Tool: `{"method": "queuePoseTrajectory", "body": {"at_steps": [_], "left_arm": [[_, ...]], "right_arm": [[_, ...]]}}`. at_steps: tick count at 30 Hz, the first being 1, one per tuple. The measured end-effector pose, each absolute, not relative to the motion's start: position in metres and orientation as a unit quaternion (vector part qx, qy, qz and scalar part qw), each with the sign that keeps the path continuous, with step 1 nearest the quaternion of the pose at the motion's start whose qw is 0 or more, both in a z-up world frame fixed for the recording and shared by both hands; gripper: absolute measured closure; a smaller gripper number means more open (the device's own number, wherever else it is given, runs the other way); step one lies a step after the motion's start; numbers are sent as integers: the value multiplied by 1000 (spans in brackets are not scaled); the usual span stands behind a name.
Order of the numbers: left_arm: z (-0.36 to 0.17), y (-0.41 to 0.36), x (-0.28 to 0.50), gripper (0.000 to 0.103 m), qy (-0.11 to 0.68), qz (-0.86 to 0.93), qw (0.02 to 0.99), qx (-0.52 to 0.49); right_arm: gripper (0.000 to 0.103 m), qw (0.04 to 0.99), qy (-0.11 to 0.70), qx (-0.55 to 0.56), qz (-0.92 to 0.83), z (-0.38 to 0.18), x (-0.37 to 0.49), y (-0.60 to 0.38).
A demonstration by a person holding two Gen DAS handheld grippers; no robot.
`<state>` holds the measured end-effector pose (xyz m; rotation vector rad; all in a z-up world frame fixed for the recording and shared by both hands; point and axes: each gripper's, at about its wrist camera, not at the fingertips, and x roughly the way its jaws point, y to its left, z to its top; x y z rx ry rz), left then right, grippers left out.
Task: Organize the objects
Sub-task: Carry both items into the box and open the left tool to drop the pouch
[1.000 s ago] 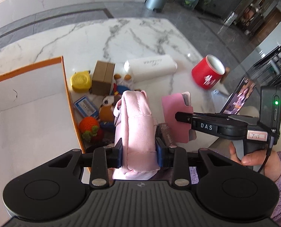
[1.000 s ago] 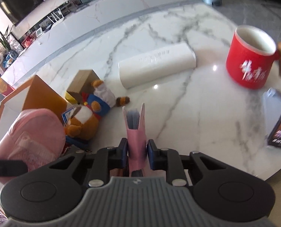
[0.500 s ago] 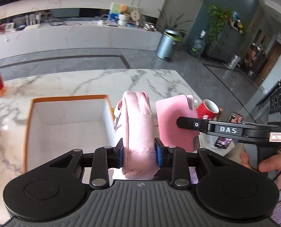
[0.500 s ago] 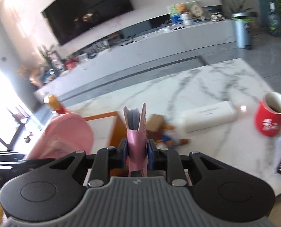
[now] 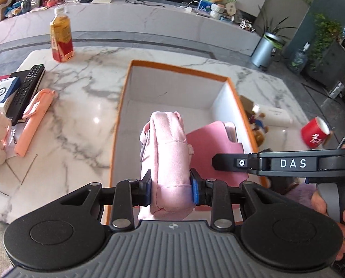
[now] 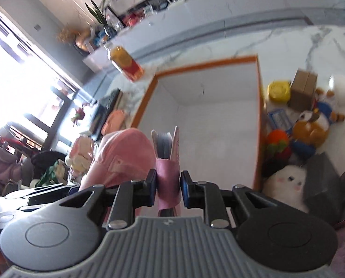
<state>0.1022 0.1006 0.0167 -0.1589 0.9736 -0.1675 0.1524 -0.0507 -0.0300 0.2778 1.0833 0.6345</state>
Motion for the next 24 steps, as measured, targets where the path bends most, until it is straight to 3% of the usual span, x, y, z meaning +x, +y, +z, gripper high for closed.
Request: {"method": "queuePoseTrajectory", "body": {"at_steps": [11, 24], "left_arm": [[-26, 106, 111, 67, 507, -84, 856, -58], [-30, 103, 108, 61, 517, -65, 854, -18]], "right_arm": [[80, 784, 550, 130, 256, -76, 172, -36], [80, 734, 601, 148, 279, -102, 171, -9]]}}
